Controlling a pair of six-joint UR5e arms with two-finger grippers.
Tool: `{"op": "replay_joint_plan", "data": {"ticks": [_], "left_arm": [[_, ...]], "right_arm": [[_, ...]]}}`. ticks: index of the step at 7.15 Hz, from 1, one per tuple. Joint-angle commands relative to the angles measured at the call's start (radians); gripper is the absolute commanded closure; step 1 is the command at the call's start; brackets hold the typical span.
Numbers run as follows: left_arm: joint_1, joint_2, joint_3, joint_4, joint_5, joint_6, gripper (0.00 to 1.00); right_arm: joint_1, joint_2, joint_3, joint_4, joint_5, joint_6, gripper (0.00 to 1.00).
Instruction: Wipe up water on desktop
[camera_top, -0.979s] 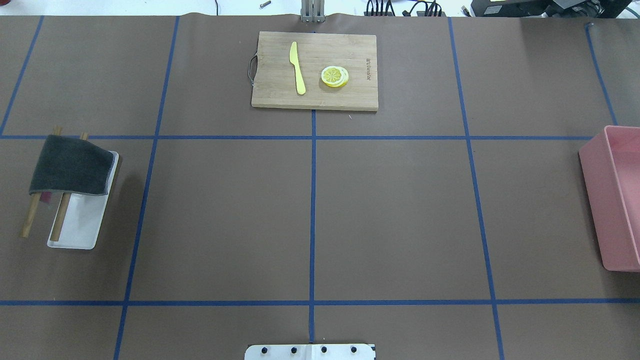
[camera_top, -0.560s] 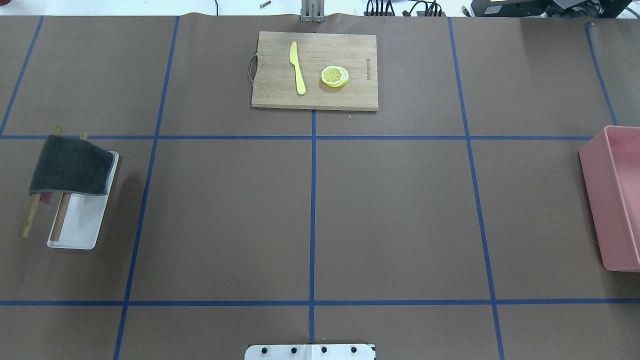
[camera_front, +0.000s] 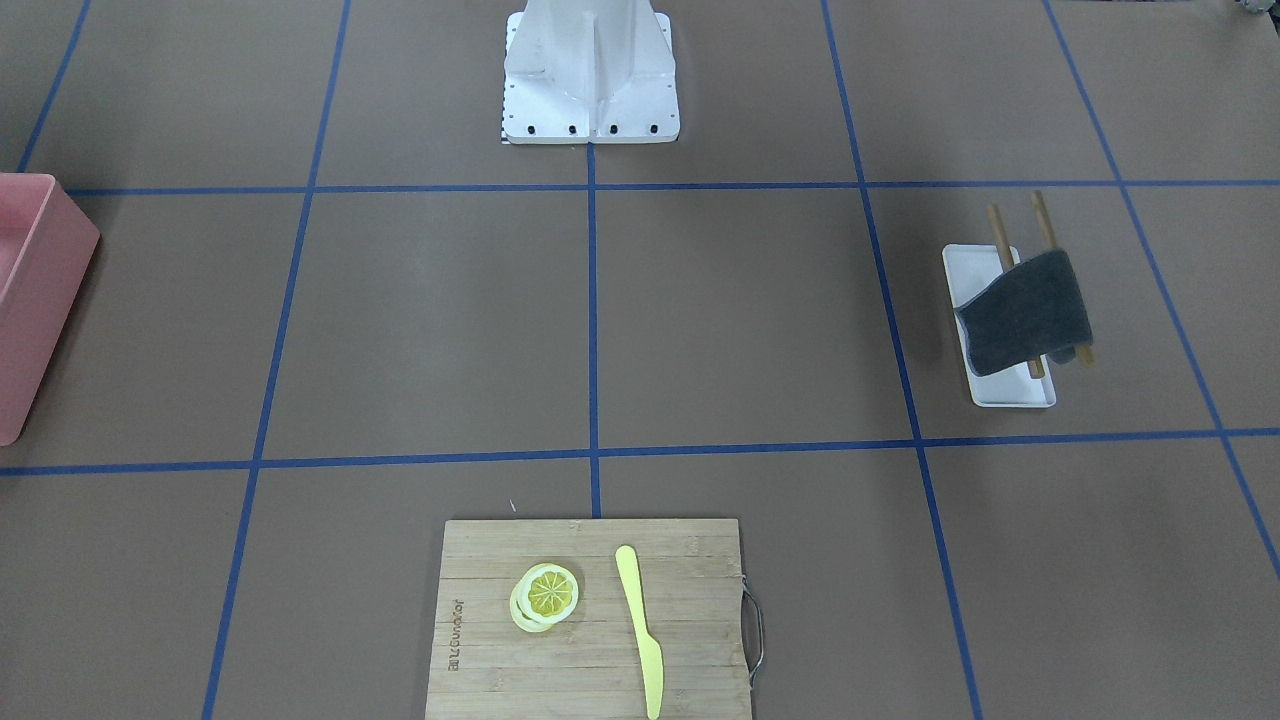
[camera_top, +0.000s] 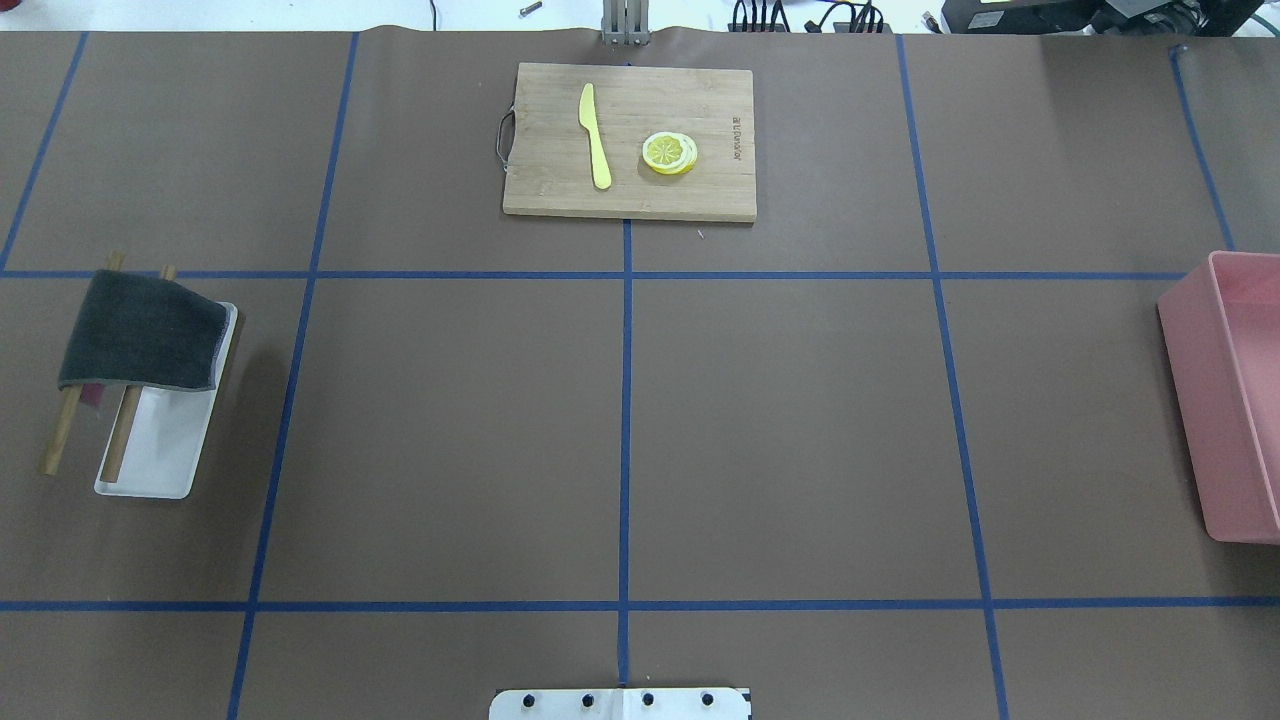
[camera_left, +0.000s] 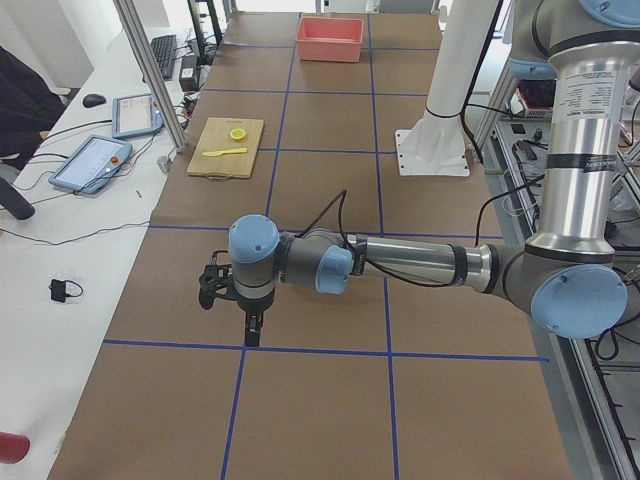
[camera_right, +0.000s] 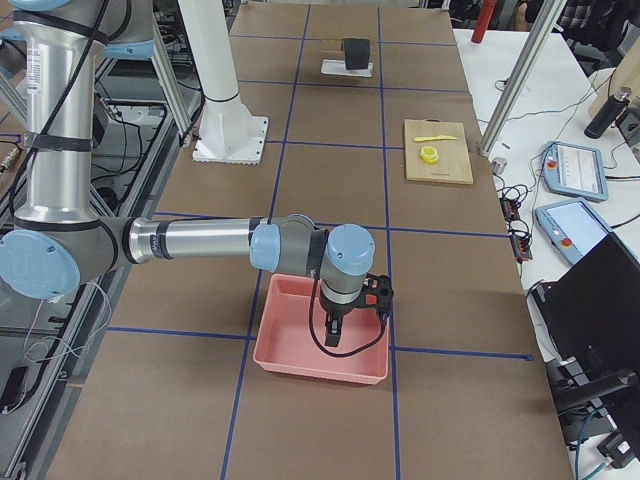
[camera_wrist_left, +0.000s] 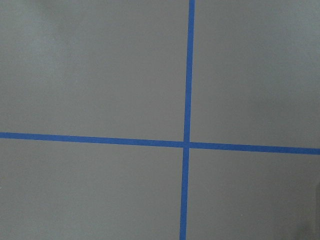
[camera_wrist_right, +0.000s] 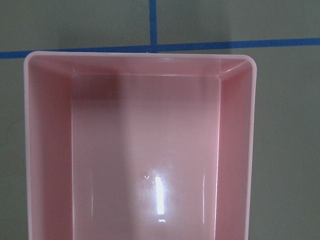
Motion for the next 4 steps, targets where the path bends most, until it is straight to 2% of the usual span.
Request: {"op": "replay_joint_plan", "data": {"ticks": [1,4], "left_arm": [[0.000,0.000,0.001,0.000,0.000,0.000,0.01],[0.002,-0.003,-0.005,-0.001,0.002,0.000,0.01]], "right_arm": [[0.000,0.005,0.000,0.001,0.000,0.002,0.00],[0.000,0.006,0.012,0.001,-0.002,0.002,0.00]]}}
